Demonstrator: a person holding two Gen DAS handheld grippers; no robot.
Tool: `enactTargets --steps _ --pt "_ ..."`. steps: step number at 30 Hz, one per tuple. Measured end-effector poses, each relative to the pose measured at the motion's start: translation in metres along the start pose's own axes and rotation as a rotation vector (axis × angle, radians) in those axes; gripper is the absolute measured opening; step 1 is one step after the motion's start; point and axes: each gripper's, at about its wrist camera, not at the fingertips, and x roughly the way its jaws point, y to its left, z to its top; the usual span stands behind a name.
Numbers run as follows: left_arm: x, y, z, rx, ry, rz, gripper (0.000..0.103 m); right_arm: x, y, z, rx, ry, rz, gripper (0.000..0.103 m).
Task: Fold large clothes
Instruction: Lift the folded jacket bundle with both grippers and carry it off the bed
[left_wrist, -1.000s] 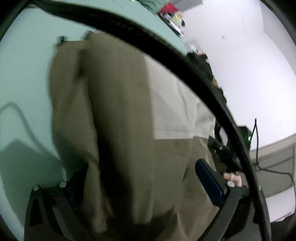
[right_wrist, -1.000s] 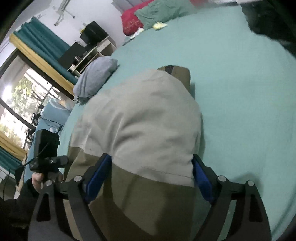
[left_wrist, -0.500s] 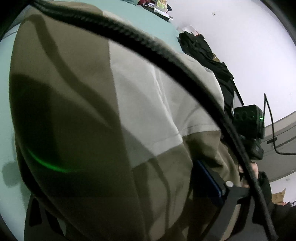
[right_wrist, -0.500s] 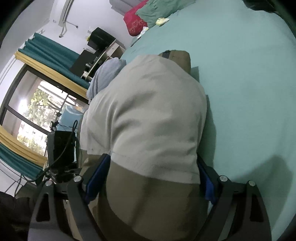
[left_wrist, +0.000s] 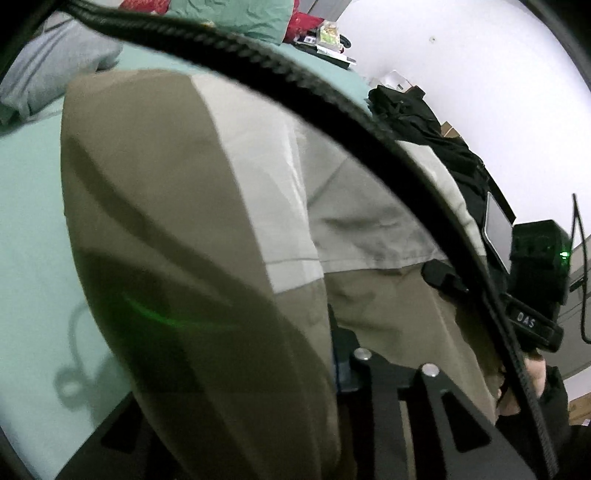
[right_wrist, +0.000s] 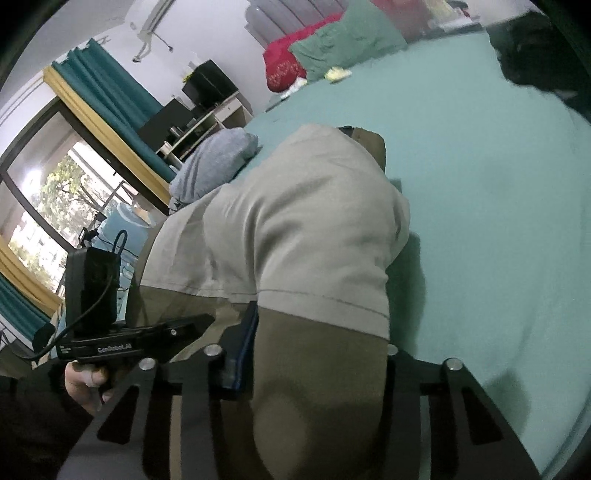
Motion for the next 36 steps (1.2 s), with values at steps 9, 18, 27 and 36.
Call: enactTargets --steps 9,18,27,36 --pt "-0.031 -0.034 0.014 0.067 -0.099 0.023 0.019 -0.033 0.042 0.013 -0.102 -0.133 -0.019 0.031" --pt "-0.087 -0.041 0.018 0.130 -0.232 0.000 0.018 -0.073 0.079 0.025 -0.183 -0.244 -0.025 0.030" --pt "-0.157 -0.025 0.019 0.157 -0.375 0.004 0.018 -0.086 0.156 0.049 -0.307 -0.328 -0.038 0.030" --pt "-0.232 0.018 0.002 0.149 -0.478 0.048 0.018 -0.065 0.236 0.064 -0.398 -0.356 0.007 0.031"
